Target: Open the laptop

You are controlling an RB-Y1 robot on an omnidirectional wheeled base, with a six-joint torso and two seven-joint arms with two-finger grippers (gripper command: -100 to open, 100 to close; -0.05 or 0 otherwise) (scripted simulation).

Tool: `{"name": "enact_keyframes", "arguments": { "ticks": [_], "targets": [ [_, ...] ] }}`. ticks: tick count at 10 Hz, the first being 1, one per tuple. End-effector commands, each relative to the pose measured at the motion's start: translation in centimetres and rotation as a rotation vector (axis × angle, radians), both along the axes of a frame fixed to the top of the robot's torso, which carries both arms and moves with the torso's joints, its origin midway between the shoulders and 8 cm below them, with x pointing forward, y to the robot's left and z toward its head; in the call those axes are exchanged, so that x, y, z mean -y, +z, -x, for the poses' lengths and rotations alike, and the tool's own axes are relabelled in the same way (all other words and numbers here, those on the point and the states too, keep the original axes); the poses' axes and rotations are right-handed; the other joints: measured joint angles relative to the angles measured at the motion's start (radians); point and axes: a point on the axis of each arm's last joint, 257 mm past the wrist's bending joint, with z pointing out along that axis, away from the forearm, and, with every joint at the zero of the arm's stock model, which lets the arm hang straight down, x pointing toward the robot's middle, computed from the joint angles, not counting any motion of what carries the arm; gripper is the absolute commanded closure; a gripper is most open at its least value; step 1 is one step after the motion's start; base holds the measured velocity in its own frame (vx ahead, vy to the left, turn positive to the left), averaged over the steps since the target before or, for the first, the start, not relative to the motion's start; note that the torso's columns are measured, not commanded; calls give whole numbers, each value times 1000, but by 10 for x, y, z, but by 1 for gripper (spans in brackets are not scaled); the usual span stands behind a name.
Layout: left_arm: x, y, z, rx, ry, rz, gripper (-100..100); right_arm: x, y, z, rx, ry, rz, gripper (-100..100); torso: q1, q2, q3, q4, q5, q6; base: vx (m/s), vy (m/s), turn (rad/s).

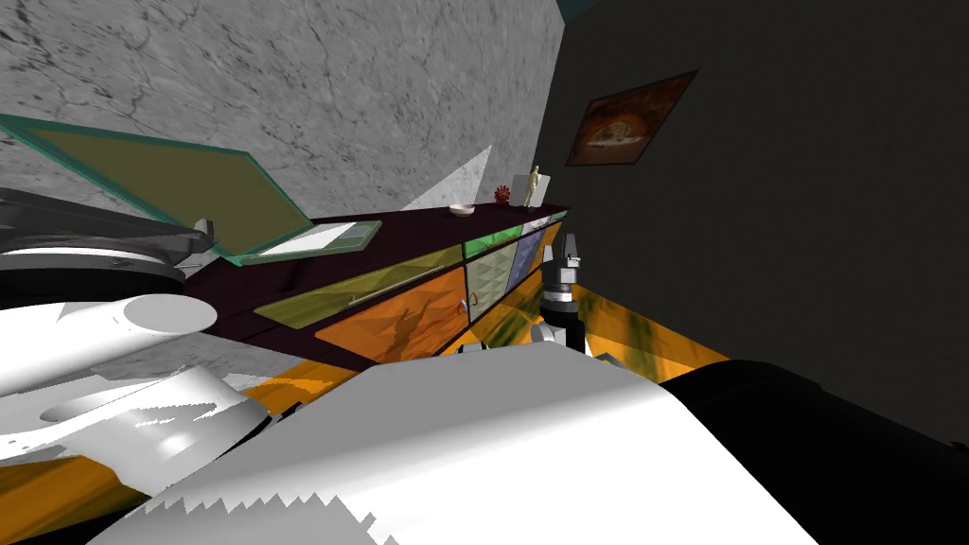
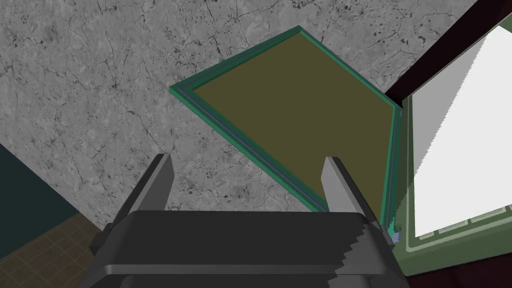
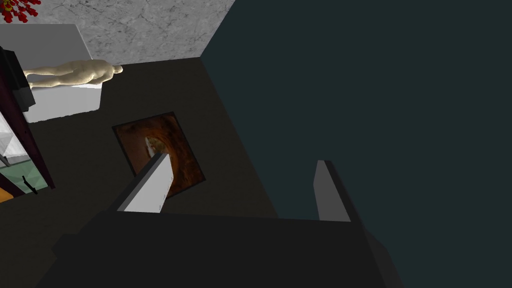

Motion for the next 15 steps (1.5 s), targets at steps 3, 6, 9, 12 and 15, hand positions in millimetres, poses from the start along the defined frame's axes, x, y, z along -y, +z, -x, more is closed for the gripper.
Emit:
{"name": "enact_keyframes", "arguments": {
  "ticks": [3,6,9,12,15],
  "targets": [
    [1,13,7,-1,0,-1,-100,0,0,0,0,0,0,0,-6,5,4,2,-2,0,76,34,-4],
    [0,1,0,-1,0,0,100,0,0,0,0,0,0,0,-8,9,5,3,-2,0,-42,-19,4],
    [2,33,4,37,-13,-20,-100,0,0,0,0,0,0,0,-4,3,2,1,-1,0,-61,-15,-42],
    [4,61,6,70,-31,-25,-100,0,0,0,0,0,0,0,-3,3,2,1,-1,0,-58,27,-64],
    [7,92,10,106,-51,-25,-100,0,0,0,0,0,0,0,-5,3,2,1,-2,0,-37,37,-88]
  ]
}}
